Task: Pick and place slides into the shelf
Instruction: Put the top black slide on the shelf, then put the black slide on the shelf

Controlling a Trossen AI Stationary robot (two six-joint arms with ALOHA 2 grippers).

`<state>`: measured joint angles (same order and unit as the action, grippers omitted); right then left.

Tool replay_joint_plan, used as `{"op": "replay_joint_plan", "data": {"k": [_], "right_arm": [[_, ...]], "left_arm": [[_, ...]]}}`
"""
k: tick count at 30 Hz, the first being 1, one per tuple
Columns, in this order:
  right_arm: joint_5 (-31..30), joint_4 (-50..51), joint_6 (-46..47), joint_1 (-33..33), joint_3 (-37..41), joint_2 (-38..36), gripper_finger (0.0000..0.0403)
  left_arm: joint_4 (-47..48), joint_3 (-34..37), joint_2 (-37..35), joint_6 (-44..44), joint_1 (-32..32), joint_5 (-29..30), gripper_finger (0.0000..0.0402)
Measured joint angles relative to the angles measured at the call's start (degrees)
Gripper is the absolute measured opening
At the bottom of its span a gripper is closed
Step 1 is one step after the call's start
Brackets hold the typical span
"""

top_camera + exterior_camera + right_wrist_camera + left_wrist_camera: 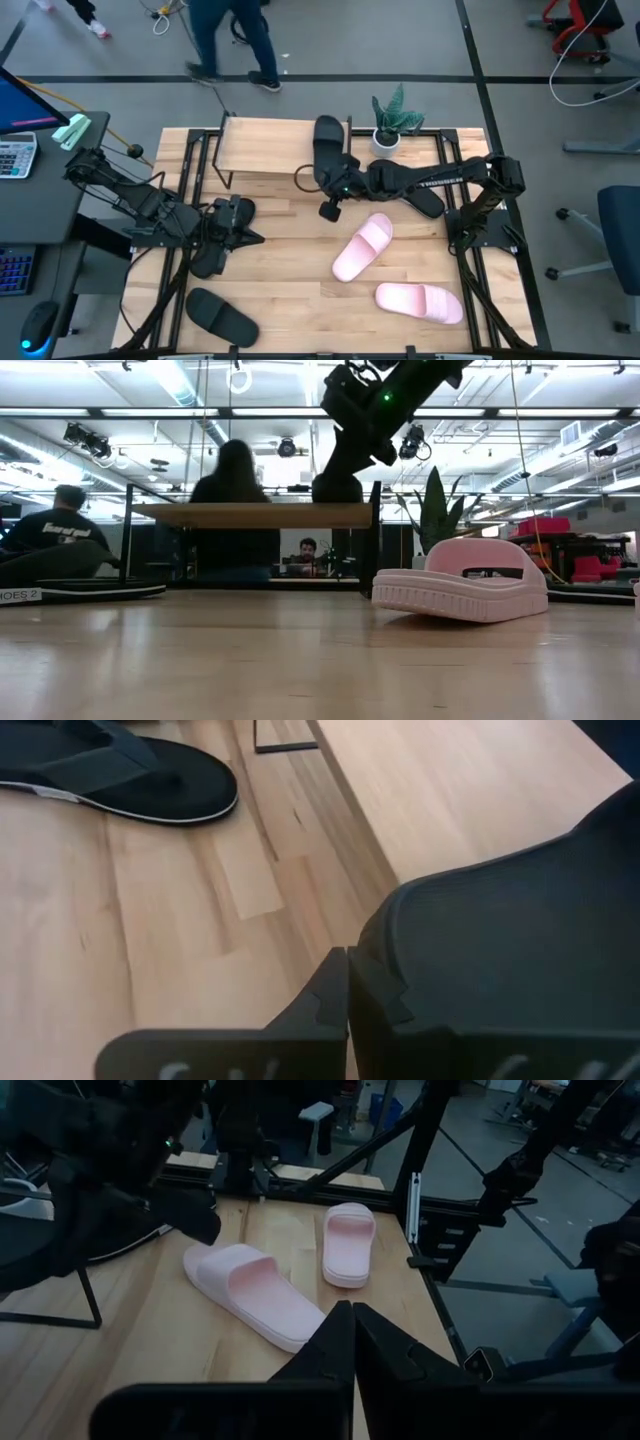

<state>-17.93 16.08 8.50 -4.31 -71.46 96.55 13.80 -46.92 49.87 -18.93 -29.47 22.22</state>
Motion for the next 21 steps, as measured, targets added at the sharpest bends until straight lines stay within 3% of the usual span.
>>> {"op": "replay_joint_plan", "data": {"k": [8,17,21], "right_arm": [[0.56,-0.84,1.64,0.76,0.00,-0.02,0.0002],[4.40,-1.61,-9.66,13.33,0.00,-0.15,0.0005],[6.54,-1.49,-13.16,18.96,0.00,-0.15,0.0006]], "left_arm": [[0.00,0.00,0.00,-2.34,-0.02,-0.04,0.0021],[-0.07,0.00,3.35,-6.27,-1.03,0.00,0.0008],[-0.77,0.00,7.23,-15.62,-3.68,-1.80,0.0008]]}}
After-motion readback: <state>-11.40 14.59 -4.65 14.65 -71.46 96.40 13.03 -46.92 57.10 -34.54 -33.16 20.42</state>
